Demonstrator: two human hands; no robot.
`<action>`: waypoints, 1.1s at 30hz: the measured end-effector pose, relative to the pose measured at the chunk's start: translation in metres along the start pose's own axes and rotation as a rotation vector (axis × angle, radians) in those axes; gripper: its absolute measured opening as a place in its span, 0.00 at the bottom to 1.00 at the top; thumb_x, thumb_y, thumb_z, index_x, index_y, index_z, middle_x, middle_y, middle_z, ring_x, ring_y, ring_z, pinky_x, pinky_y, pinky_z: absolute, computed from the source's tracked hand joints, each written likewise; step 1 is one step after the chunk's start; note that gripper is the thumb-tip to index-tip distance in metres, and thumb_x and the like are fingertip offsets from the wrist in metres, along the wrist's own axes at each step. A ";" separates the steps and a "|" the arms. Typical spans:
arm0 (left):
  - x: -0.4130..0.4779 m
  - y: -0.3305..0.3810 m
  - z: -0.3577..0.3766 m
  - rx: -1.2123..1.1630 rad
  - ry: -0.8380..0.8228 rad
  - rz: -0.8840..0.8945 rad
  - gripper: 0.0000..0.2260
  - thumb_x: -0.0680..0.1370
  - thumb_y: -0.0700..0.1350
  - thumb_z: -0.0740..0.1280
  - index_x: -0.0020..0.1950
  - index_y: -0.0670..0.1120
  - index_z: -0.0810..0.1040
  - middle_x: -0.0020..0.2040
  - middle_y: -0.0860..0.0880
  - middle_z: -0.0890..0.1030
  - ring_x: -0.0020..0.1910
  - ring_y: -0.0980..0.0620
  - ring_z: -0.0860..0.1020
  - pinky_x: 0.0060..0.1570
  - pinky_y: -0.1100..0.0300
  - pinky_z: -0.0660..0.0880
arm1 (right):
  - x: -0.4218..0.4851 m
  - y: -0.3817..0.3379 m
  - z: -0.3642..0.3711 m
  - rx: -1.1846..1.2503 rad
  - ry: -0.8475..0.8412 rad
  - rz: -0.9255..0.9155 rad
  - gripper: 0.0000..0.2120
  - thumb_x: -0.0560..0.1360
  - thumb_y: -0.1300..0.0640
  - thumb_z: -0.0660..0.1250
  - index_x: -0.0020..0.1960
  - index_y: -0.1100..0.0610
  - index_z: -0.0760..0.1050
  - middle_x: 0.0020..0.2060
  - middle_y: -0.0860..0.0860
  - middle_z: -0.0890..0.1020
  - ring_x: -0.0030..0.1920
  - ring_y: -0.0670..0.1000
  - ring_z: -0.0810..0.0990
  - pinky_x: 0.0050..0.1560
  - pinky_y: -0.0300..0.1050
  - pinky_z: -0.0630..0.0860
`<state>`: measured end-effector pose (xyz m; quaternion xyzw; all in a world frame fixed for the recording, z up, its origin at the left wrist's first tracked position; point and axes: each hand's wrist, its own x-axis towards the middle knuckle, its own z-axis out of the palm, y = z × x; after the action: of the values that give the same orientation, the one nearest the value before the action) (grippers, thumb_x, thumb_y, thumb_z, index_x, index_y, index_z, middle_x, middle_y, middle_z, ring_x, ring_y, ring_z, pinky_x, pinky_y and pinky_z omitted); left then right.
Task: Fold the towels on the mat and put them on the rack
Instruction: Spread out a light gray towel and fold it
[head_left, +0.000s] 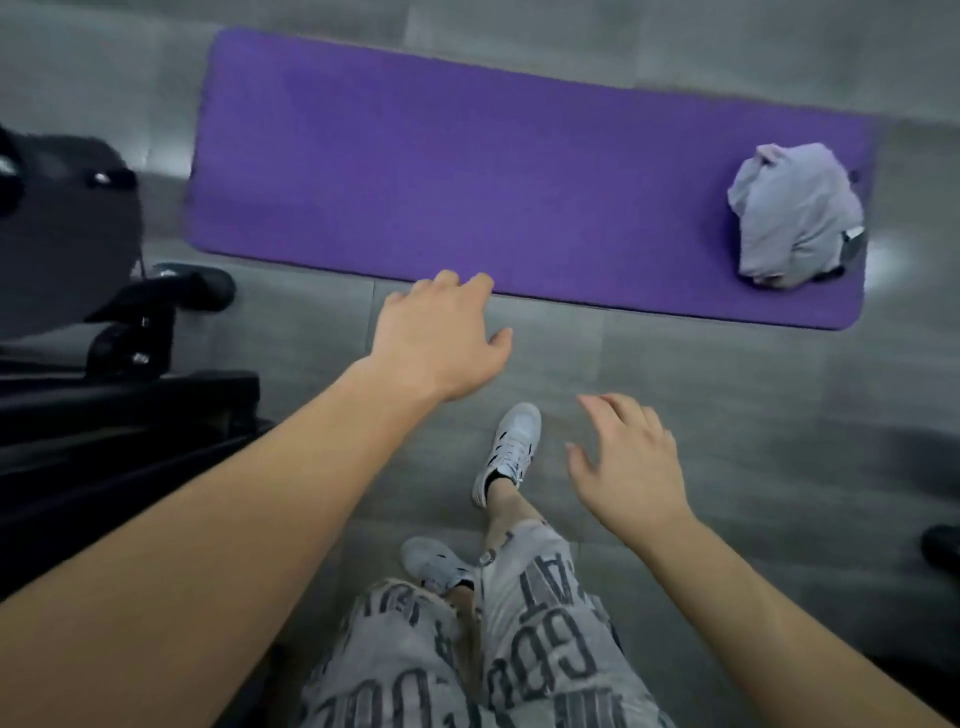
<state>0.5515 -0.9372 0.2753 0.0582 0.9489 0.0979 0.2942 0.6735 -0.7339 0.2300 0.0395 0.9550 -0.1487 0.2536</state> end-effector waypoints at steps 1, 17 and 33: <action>0.014 0.010 -0.008 0.019 -0.005 0.019 0.23 0.79 0.60 0.61 0.68 0.49 0.71 0.61 0.44 0.76 0.62 0.40 0.76 0.59 0.46 0.71 | 0.008 0.007 -0.008 0.016 0.010 0.021 0.25 0.74 0.50 0.70 0.69 0.52 0.73 0.64 0.52 0.76 0.61 0.59 0.74 0.58 0.55 0.71; 0.222 0.052 -0.163 0.193 -0.021 0.192 0.25 0.80 0.61 0.59 0.73 0.50 0.68 0.63 0.44 0.76 0.62 0.41 0.75 0.57 0.47 0.71 | 0.197 0.022 -0.152 0.144 0.164 0.196 0.26 0.75 0.51 0.70 0.72 0.53 0.71 0.64 0.53 0.75 0.62 0.57 0.74 0.61 0.56 0.71; 0.485 0.200 -0.376 0.361 0.090 0.505 0.25 0.79 0.60 0.61 0.74 0.51 0.69 0.69 0.42 0.74 0.68 0.40 0.74 0.62 0.45 0.71 | 0.380 0.074 -0.330 0.247 0.394 0.485 0.27 0.76 0.51 0.70 0.73 0.56 0.70 0.63 0.56 0.76 0.62 0.60 0.75 0.60 0.60 0.74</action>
<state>-0.0504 -0.7176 0.3579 0.3388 0.9186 0.0003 0.2034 0.1987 -0.5627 0.2953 0.3240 0.9232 -0.1882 0.0854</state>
